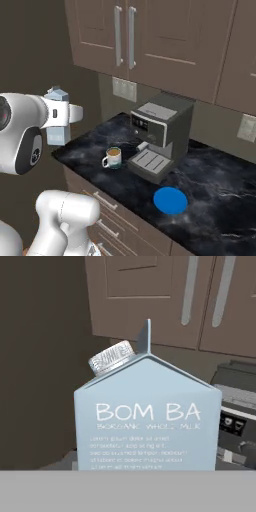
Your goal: Take a sugar cube from the saucer and place it inside the coffee. Then, grab milk from the fridge and place it next to the coffee on the counter to sweeten the coffee.
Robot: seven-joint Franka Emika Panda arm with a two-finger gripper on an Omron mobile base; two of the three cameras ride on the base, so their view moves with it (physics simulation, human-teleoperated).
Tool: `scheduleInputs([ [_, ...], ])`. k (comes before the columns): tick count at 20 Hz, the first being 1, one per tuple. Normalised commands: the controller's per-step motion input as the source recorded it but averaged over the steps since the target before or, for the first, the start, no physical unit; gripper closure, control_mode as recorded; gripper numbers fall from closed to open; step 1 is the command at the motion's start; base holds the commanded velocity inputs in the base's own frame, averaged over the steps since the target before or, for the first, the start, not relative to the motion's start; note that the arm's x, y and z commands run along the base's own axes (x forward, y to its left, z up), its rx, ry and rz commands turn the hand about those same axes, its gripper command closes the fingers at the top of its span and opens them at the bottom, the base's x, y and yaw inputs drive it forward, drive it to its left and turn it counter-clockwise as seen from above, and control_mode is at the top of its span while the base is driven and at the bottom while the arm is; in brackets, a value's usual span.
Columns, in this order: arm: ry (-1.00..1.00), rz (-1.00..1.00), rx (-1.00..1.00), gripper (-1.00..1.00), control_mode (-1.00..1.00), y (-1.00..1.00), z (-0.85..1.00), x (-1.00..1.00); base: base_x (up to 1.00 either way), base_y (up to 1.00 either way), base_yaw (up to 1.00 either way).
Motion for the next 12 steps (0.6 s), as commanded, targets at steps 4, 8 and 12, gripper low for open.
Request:
scheduleInputs([
  [4,0.00,0.00,0.00,1.00,1.00,0.00,0.00,0.00,0.34,0.34,-0.43],
  [8,0.00,0.00,0.00,1.00,1.00,0.00,0.00,0.00,0.00,0.34,-0.45],
  [12,0.00,0.00,0.00,1.00,1.00,0.00,0.00,0.00,0.00,0.31,-0.47],
])
